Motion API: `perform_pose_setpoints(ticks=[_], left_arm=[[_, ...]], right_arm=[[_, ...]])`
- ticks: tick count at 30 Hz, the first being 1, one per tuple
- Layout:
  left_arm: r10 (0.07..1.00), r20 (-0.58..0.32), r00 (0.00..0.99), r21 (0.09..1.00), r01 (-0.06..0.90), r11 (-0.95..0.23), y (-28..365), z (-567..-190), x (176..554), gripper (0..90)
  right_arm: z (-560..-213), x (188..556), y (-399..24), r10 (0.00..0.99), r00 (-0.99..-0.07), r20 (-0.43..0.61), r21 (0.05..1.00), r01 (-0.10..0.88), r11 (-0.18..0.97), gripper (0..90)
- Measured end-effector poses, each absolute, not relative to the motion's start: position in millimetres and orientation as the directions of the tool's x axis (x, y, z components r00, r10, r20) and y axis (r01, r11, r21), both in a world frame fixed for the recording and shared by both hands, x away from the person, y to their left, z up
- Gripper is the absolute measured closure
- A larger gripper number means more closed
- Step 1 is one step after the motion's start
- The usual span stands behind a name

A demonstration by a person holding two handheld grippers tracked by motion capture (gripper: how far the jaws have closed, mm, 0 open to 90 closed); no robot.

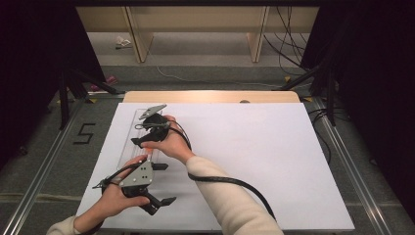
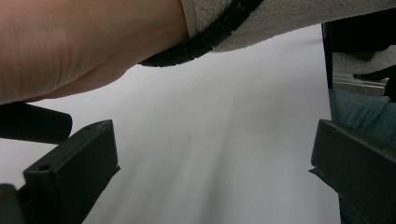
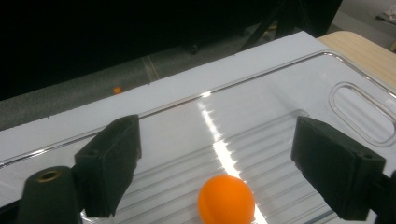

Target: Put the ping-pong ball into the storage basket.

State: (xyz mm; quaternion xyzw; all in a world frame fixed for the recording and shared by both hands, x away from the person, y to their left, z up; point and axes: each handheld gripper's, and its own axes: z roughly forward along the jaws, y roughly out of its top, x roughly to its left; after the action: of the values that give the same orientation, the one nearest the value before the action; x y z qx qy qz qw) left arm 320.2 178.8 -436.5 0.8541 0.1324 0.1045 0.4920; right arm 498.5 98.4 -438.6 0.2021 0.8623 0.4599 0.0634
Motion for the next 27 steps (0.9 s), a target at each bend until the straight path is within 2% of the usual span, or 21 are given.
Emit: perform_pose_setpoints(ticks=[27], left_arm=[[0.33,0.047,0.943,0.866,0.126,-0.483,178.9,-436.9,320.4,0.1]], right_arm=[[-427.3,495.2,60.1,0.446,-0.893,0.061,0.846,0.283,0.451,16.6]])
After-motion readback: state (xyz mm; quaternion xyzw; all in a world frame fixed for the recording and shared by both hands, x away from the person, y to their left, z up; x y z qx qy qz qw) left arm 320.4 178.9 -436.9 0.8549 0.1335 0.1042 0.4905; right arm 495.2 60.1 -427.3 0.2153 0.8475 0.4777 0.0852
